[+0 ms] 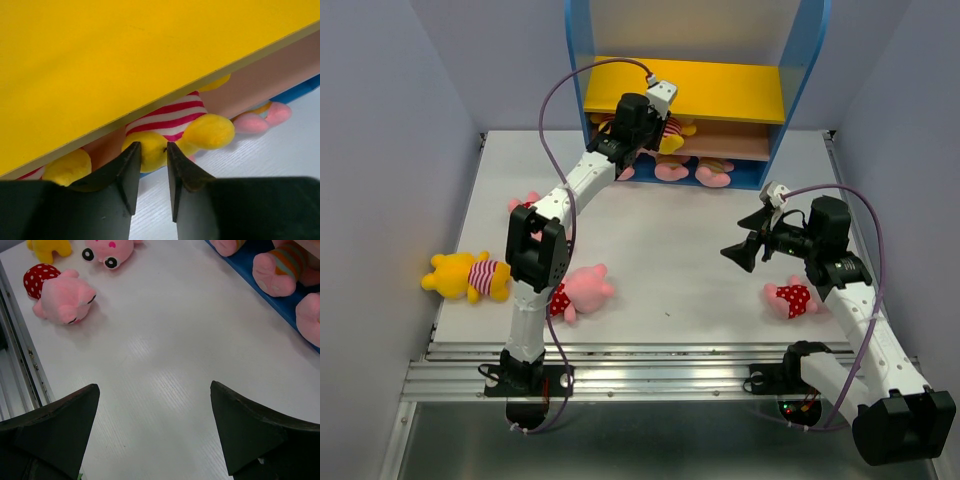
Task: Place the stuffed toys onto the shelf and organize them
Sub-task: Adjust the position of the stuffed toy
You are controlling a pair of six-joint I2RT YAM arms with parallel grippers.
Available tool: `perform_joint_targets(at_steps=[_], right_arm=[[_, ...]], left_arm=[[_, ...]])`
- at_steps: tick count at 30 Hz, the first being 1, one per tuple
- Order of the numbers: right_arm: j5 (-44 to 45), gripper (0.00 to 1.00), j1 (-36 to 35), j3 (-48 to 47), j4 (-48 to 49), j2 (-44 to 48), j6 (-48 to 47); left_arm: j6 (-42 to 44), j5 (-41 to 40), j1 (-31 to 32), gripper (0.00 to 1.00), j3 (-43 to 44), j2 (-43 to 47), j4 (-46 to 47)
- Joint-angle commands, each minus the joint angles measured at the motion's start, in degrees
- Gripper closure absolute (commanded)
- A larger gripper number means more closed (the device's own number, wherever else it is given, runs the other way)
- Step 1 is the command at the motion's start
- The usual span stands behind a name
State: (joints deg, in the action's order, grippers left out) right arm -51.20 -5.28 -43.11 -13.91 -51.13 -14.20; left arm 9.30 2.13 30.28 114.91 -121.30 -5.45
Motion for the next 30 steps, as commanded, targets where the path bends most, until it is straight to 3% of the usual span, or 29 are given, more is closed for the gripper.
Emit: perform_joint_targets(at_steps=[1, 11, 14, 16, 17, 20, 21, 30], right_arm=[[0.0, 0.03, 0.2, 0.1, 0.9, 0.0, -0.7], [0.1, 0.03, 0.2, 0.1, 0.8, 0.0, -0.8], [0.1, 0.03, 0.2, 0.1, 0.9, -0.1, -0.9], [0.0, 0.03, 0.2, 0.1, 0.7, 0.0, -1.1], [0.0, 0.03, 0.2, 0.1, 0.7, 0.0, -1.2], [-0.1, 0.03, 0.2, 0.1, 0.7, 0.0, -1.3], [-0.2, 0.03, 0.2, 0.2, 0.7, 0.0, -1.3], [0.0, 0.03, 0.2, 0.2, 0.6, -0.2, -1.5]], left_arm=[[-1.0, -1.3, 0.1, 0.57, 0.8, 1.4, 1.3], [-1.9, -1.0, 0.0, 0.34, -0.7, 3.6, 1.5], [-2.1, 0.1, 0.0, 0.31, -1.8, 5.1, 1.5], [-2.2, 0.9, 0.0, 0.25, -3.6, 6.9, 2.0], [-2.2, 1.4, 0.0, 0.13, -4.3, 7.6, 2.4], [-2.2, 2.8, 0.0, 0.09, -8.5, 11.3, 4.6], [-2.3, 3.0, 0.0, 0.01, -10.3, 12.3, 4.9], [-3.7, 5.4, 0.0, 0.01, -14.7, 18.8, 6.7]])
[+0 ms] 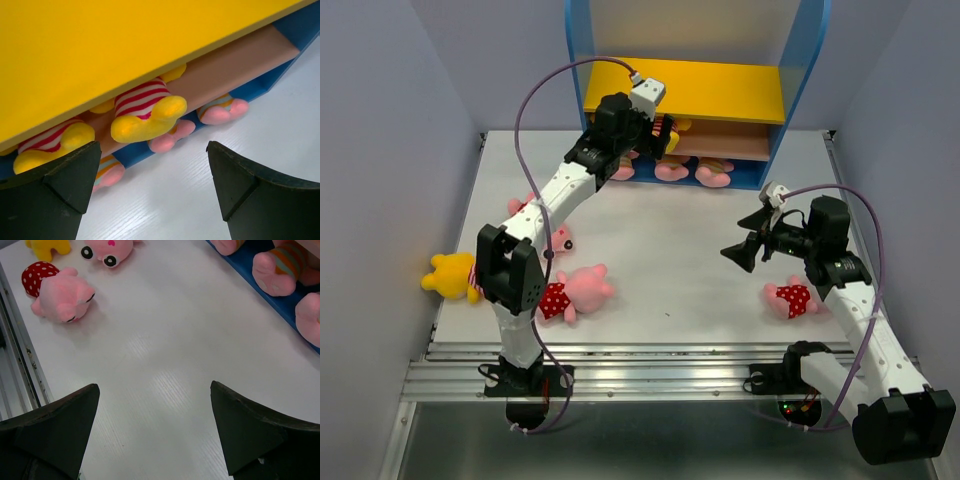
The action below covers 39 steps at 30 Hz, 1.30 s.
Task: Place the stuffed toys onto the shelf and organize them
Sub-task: Adjust the position of the stuffed toy, then grab a stuffed toy with the left arm
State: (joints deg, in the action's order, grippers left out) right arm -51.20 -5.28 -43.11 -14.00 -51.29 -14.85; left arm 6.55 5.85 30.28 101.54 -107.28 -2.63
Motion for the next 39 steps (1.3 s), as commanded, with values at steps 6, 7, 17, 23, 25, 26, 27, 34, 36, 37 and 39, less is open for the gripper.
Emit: perform_joint_targets(at_steps=[6, 7, 17, 23, 25, 26, 27, 34, 36, 37, 39], right_arm=[[0.1, 0.03, 0.2, 0.1, 0.6, 0.0, -1.0], [0.1, 0.03, 0.2, 0.2, 0.6, 0.0, -1.1], [0.4, 0.02, 0.2, 0.0, 0.1, 0.1, -1.2], [0.9, 0.02, 0.2, 0.0, 0.0, -0.4, -1.4], [1.3, 0.02, 0.2, 0.0, 0.0, -0.6, -1.4], [1.5, 0.02, 0.2, 0.0, 0.0, -0.8, -1.6], [1.5, 0.02, 0.2, 0.0, 0.0, -0.9, -1.6], [2.8, 0.02, 0.2, 0.2, -0.2, -2.1, -2.2], [2.9, 0.02, 0.2, 0.2, -0.2, -2.2, -2.5], [2.9, 0.02, 0.2, 0.2, -0.2, -2.4, -2.5], [2.9, 0.02, 0.2, 0.1, -0.3, -2.7, -2.5]], left_arm=[[-4.4, 0.5, 0.0, 0.01, -7.8, 11.5, 4.7], [-5.5, -0.2, -0.1, 0.01, -9.8, 13.0, 5.2], [-38.7, -12.4, -15.1, 0.01, -44.3, 41.6, 9.3], [-52.7, -34.8, -18.6, 0.01, -52.9, 54.8, -7.5], [-57.0, -40.4, -20.3, 0.01, -50.8, 52.5, -14.8], [-60.2, -42.8, -21.5, 0.01, -50.2, 51.2, -20.6], [-60.9, -42.6, -23.0, 0.01, -49.9, 49.5, -22.7], [-60.6, -33.9, -36.2, 0.02, -57.0, 37.0, -18.9], [-60.2, -34.2, -37.5, 0.02, -58.1, 36.9, -16.8], [-60.1, -34.3, -37.8, 0.02, -58.6, 37.1, -16.6], [-60.3, -35.4, -38.4, 0.02, -58.5, 37.2, -16.5]])
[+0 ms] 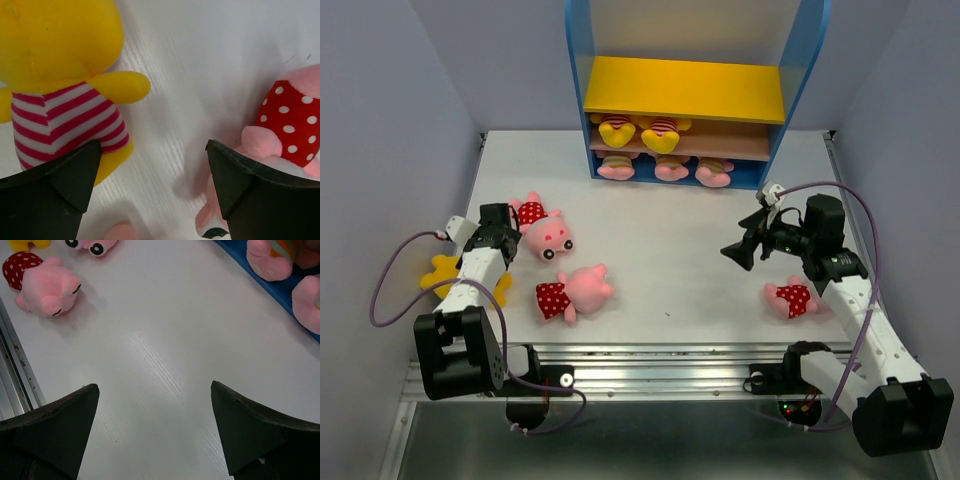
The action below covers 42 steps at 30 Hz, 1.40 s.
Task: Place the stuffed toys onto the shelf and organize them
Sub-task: Grab a stuffed toy with the left arm
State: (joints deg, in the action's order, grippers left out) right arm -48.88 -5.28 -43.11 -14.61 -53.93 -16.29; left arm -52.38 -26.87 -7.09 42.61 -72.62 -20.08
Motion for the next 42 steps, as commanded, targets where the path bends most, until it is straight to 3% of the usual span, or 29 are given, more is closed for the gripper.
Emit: perform_joint_targets(at_steps=[1, 8, 11, 13, 17, 21, 23, 27, 30, 38, 42], right_arm=[[0.6, 0.02, 0.2, 0.1, 0.3, -0.1, -1.1], [0.6, 0.02, 0.2, 0.0, 0.2, -0.4, -1.2], [0.6, 0.02, 0.2, 0.1, 0.1, -0.5, -1.2], [0.6, 0.02, 0.2, 0.1, 0.1, -0.6, -1.3], [0.6, 0.02, 0.7, 0.0, 0.2, -0.5, -1.3], [0.5, 0.02, 0.7, 0.1, 0.1, -0.6, -1.3], [0.4, 0.02, 0.7, 0.1, 0.0, -0.6, -1.3], [0.4, 0.02, 0.7, 0.0, 0.0, -0.8, -1.4], [0.5, 0.02, 0.7, 0.0, 0.0, -0.8, -1.4], [0.7, 0.02, 0.7, 0.1, 0.0, -1.0, -1.5], [0.6, 0.02, 0.7, 0.1, 0.0, -1.0, -1.4]], left_arm=[[-1.9, -4.2, -1.2, 0.02, 0.5, 2.4, 0.7], [-3.3, -2.7, -3.5, 0.13, -0.6, -0.2, 0.7], [-2.6, -3.5, -3.5, 0.22, 0.0, 0.6, 0.7], [-2.2, -4.3, -3.5, 0.36, -0.1, 1.6, 0.6], [-2.6, -3.4, -3.5, 0.41, -1.5, 2.5, -0.2], [-2.8, -2.0, -3.5, 0.56, -2.7, 3.5, -0.2], [-1.4, -1.7, -3.5, 0.53, -1.7, 4.9, -0.7], [-0.2, -3.2, -3.5, 0.16, 2.3, 8.5, -5.0], [-0.8, -5.9, -3.4, 0.09, 5.5, 10.5, -9.0], [-2.8, -8.8, -3.5, 0.07, 4.0, 8.5, -14.5], [-2.7, -5.5, -3.5, 0.07, -0.9, 7.1, -10.1]])
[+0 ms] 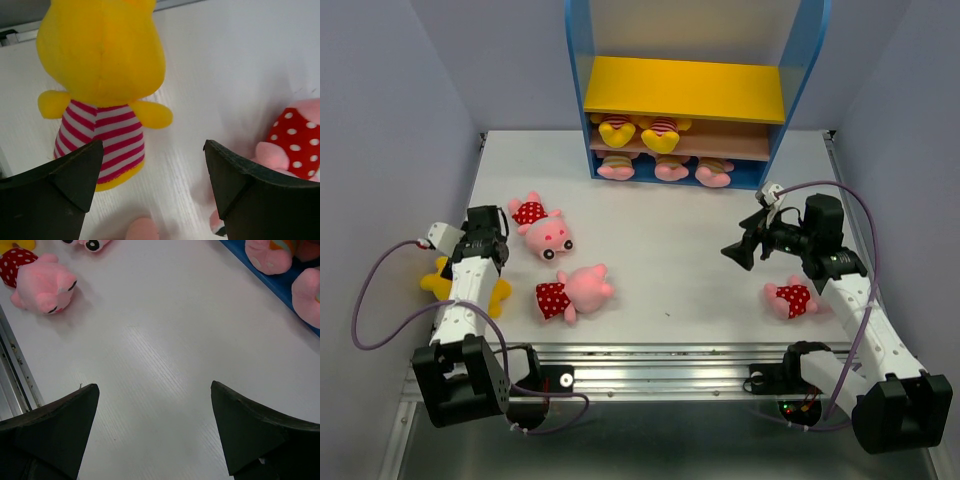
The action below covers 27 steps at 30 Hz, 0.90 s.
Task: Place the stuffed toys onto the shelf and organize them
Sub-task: Grab a stuffed toy with the left arm
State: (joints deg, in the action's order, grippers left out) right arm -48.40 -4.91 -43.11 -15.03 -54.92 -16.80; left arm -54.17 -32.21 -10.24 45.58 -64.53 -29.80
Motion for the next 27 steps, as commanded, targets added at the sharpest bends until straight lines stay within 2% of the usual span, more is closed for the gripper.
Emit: perform_joint_targets(at_steps=[1, 4, 8, 9, 11, 13, 15, 17, 19, 22, 27], right_arm=[[0.2, 0.02, 0.3, 0.1, 0.4, 0.0, -0.9], [0.2, 0.02, 0.9, 0.1, 0.3, 0.1, -0.9], [0.2, 0.02, 0.9, 0.0, 0.3, 0.3, -0.9], [0.2, 0.02, 0.9, 0.0, 0.3, 0.3, -0.9], [0.1, 0.02, 0.9, 0.0, 0.3, 0.4, -0.9], [0.0, 0.02, 0.9, 0.0, 0.3, 0.5, -0.9], [0.0, 0.02, 0.9, 0.0, 0.3, 0.5, -0.9], [0.0, 0.02, 0.9, 0.0, 0.3, 0.6, -0.9], [0.0, 0.02, 0.9, 0.0, 0.3, 0.5, -0.9], [-0.1, 0.02, 0.9, 0.0, 0.3, 0.5, -0.9], [0.0, 0.02, 0.9, 0.0, 0.3, 0.5, -0.9]], left_arm=[[-1.3, 0.2, -0.5, 0.07, -4.9, -2.0, 0.1], [-2.5, 1.0, -0.5, 0.12, -5.5, -4.7, 1.5], [-3.5, 2.8, -1.2, 0.24, -6.8, -7.4, 2.7], [-3.7, 3.0, -1.3, 0.32, -7.0, -7.8, 3.0], [-3.7, 4.0, -1.3, 0.4, -7.7, -7.9, 3.6], [-4.1, 4.4, -1.3, 0.55, -8.1, -7.6, 4.0], [-4.2, 5.3, -1.4, 0.78, -8.6, -7.3, 4.4], [-3.0, 7.4, -1.3, 0.81, -9.3, -6.2, 5.4], [-0.7, 10.0, -1.3, 0.92, -10.1, -3.8, 8.5], [1.3, 14.7, -1.3, 0.99, -11.6, 1.3, 10.8], [6.0, 21.9, -1.3, 1.0, -12.3, 13.1, 14.9]])
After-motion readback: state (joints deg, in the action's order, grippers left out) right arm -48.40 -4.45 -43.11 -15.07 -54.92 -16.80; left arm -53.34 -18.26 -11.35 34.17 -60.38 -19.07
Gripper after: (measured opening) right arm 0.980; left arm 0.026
